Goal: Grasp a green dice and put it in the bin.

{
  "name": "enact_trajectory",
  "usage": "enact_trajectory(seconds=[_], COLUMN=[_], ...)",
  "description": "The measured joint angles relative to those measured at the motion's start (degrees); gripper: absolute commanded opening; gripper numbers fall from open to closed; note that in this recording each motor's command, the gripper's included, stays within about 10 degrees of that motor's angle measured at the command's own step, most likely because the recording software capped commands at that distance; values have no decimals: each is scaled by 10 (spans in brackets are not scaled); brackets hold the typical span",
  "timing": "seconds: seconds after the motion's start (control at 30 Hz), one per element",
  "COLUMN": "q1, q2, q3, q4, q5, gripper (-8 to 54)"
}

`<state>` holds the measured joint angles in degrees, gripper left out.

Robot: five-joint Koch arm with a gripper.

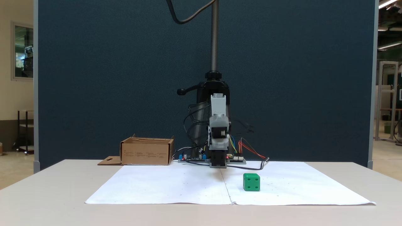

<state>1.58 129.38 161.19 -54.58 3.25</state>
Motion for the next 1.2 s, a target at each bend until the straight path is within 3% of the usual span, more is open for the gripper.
enact_trajectory(seconds=[0.2, 0.6, 0.93, 1.2], q1=[-66, -92, -85, -76], q2=[-1, -7, -227, -296], q3=[-67, -352, -606, -684], q4=[234, 660, 966, 1139], q5=[0, 1, 48, 127], gripper=[426, 444, 445, 446])
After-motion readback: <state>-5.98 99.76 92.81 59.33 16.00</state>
